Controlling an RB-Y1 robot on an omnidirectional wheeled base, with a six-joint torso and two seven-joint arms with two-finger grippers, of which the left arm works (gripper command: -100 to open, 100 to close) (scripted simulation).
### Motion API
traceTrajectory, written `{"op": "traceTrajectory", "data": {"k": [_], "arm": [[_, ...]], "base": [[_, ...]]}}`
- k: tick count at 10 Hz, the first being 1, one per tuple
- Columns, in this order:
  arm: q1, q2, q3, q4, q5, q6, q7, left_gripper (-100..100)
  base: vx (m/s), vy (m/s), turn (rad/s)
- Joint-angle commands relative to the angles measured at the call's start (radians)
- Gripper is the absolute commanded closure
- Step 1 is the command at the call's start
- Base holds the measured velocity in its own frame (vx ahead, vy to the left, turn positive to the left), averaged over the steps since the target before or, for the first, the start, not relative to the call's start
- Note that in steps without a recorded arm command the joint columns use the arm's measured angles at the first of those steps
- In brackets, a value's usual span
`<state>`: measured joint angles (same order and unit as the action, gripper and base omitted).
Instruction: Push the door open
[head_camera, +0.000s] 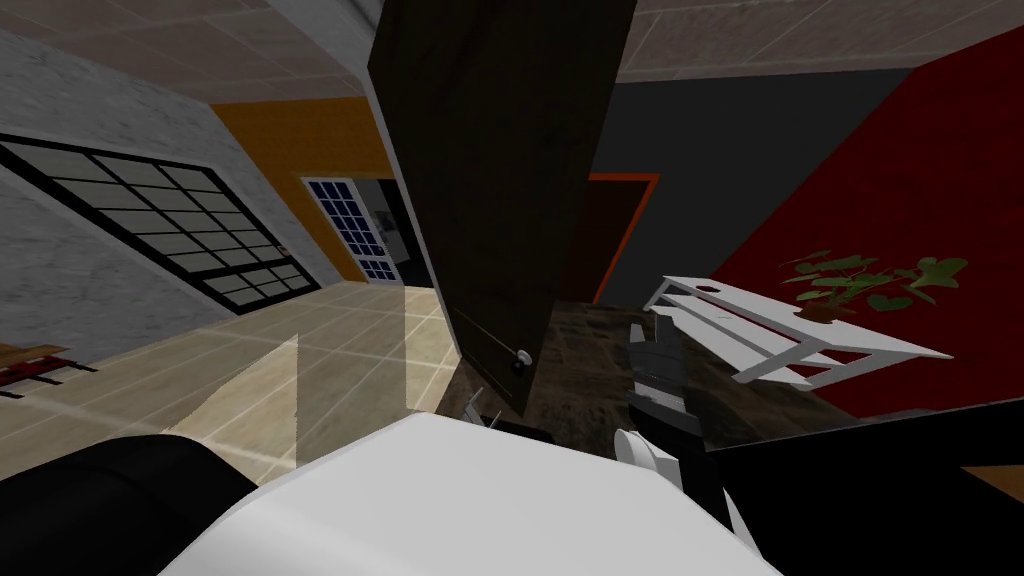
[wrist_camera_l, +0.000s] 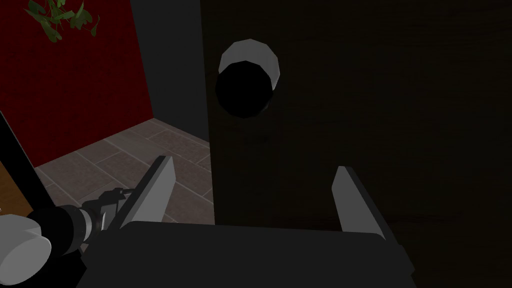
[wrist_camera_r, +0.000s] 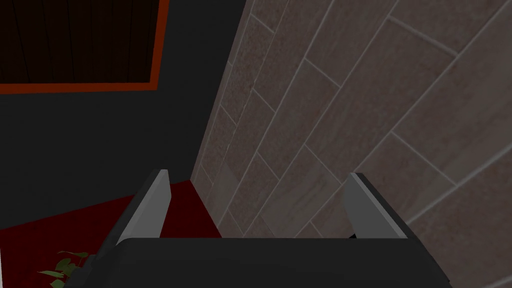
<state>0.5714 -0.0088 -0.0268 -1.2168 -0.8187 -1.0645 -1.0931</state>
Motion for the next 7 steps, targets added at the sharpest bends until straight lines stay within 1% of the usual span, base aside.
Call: {"op": "traceTrajectory", "data": {"k": [1, 2, 3, 4, 5, 6, 7], "arm": [[0.002, -0.033, 0.007, 0.002, 0.012, 0.003, -0.006, -100], [0.003, -0.022, 0.003, -0.003, 0.006, 0.005, -0.002, -100], [-0.006, 0.009, 0.003, -0.002, 0.009, 0.014, -0.002, -100], [-0.013, 0.023, 0.003, -0.001, 0.01, 0.021, -0.001, -100], [-0.022, 0.031, 0.003, 0.0, 0.012, 0.028, 0.0, -100], [-0.026, 0.032, 0.003, 0.001, 0.013, 0.032, 0.0, -100], [-0.035, 0.027, 0.003, 0.002, 0.015, 0.04, 0.001, -100]], "base": [[-0.091, -0.108, 0.046], [-0.033, -0.046, 0.009], [0.066, -0.041, -0.024], [0.147, -0.09, -0.027], [0.156, -0.101, -0.016], [0.191, -0.1, -0.013], [0.201, -0.112, -0.012]]}}
